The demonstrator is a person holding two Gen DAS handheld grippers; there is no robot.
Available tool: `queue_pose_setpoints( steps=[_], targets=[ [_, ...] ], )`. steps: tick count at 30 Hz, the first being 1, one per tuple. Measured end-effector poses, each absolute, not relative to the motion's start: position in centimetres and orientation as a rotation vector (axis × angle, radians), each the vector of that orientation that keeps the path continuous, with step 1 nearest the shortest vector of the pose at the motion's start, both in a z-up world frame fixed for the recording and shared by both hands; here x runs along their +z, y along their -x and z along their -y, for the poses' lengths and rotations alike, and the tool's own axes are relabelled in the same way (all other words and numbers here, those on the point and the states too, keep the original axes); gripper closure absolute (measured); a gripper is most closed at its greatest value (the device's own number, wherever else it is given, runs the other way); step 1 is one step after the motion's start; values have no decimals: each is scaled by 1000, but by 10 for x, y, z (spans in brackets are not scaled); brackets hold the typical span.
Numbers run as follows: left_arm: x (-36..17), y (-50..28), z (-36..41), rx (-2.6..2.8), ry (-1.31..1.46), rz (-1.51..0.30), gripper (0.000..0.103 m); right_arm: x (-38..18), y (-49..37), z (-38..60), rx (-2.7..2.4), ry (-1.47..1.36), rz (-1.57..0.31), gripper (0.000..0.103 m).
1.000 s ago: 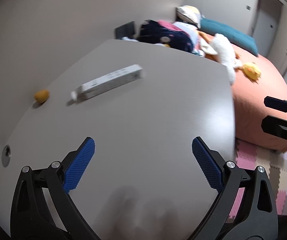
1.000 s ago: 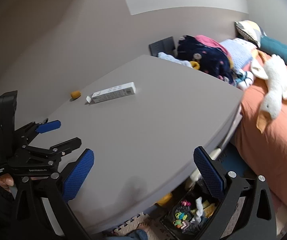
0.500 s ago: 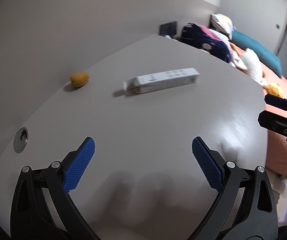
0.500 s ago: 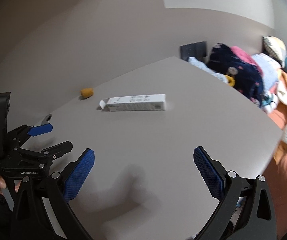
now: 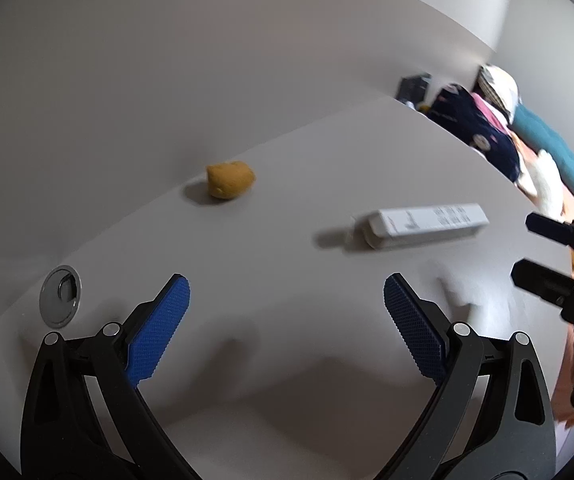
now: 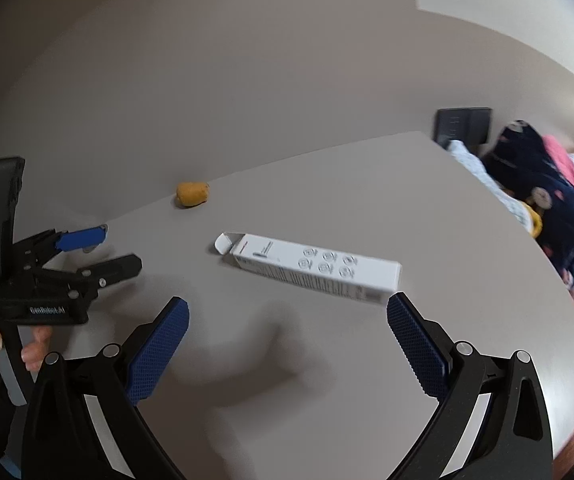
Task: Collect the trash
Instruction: 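Grasp the white thermometer box with the right tool while the left tool grasps the brown plush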
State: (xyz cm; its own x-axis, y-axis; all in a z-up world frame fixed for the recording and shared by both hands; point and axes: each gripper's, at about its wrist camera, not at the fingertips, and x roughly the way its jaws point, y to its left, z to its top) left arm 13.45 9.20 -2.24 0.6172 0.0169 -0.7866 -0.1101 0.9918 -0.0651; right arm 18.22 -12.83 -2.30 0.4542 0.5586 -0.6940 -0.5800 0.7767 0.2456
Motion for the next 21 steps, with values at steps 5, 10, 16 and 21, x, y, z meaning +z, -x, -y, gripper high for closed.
queue_pose_setpoints(
  steps=[5,10,16,21],
  targets=[
    [-28,-153,-110,103,154,-909,8,-34,-203,105,729,124,-869,3],
    [-33,-167,-115,114,160,-908,8,-43,-217,85,756,206,-866,3],
    [-42,-190,-120,158,198,-900,8,-54,-233,65,758,322,-866,15],
    [-46,-207,-129,226,229,-878,8,-63,-244,57,736,359,-885,33]
  ],
)
